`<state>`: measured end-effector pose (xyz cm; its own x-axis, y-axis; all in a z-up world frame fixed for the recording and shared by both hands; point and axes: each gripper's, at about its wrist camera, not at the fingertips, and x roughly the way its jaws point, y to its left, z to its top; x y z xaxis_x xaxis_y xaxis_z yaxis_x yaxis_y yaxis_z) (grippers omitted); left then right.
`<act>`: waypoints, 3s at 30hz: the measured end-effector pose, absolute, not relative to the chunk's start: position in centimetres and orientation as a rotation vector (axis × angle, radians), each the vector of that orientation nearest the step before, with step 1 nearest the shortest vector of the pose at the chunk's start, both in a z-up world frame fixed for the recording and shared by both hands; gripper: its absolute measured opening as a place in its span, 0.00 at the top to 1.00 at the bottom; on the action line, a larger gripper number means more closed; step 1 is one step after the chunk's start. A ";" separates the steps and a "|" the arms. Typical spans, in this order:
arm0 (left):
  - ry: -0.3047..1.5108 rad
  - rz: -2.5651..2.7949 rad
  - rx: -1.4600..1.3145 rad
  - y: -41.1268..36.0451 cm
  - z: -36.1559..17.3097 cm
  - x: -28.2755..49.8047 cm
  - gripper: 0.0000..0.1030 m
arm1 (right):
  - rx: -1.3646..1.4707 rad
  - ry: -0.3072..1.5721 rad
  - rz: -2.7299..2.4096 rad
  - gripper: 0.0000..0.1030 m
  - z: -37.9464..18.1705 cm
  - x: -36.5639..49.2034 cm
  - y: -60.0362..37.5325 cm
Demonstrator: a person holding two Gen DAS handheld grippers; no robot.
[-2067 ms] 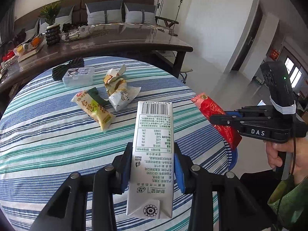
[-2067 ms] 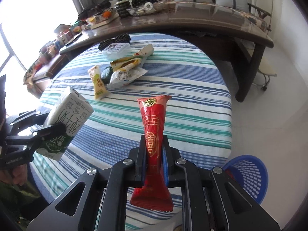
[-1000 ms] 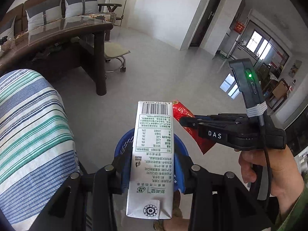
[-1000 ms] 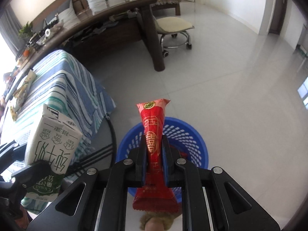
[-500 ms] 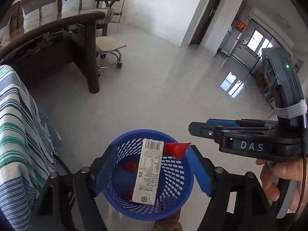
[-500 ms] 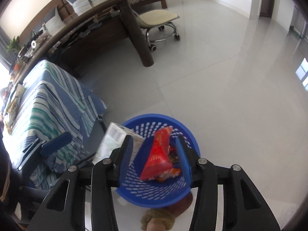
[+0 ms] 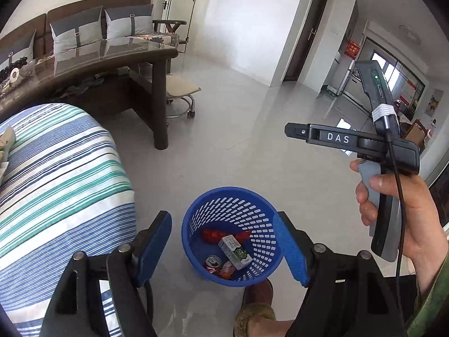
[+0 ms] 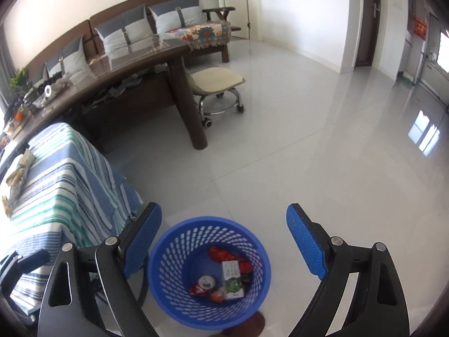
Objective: Collect trash
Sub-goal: 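Move both tools back over the table toward the remaining trash, then grasp the yellow snack bag with the left gripper while the right gripper grasps the crumpled chip bag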
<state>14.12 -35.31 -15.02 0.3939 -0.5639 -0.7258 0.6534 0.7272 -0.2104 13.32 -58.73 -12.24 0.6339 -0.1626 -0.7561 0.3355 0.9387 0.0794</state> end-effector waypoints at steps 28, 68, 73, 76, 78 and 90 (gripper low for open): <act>0.904 -0.111 0.042 -5.7 -16.7 17.4 0.26 | -0.105 0.900 0.264 0.04 -16.4 18.4 -24.5; 0.967 -0.220 -0.044 -1.3 -14.9 22.6 0.78 | -0.134 0.920 0.293 0.01 -16.8 18.9 -22.7; 0.987 -0.252 -0.026 0.6 -15.0 20.5 0.77 | -0.134 0.921 0.286 0.01 -16.9 18.9 -22.7; 0.979 -0.241 -0.031 0.6 -15.5 20.6 0.56 | -0.134 0.922 0.280 0.01 -16.9 18.9 -22.8; 0.960 -0.227 -0.044 0.6 -15.7 20.6 0.35 | -0.134 0.923 0.278 0.01 -16.9 18.9 -22.8; 0.922 -0.129 0.057 -0.1 -16.6 21.6 0.32 | -0.133 0.924 0.279 0.01 -17.0 18.9 -22.9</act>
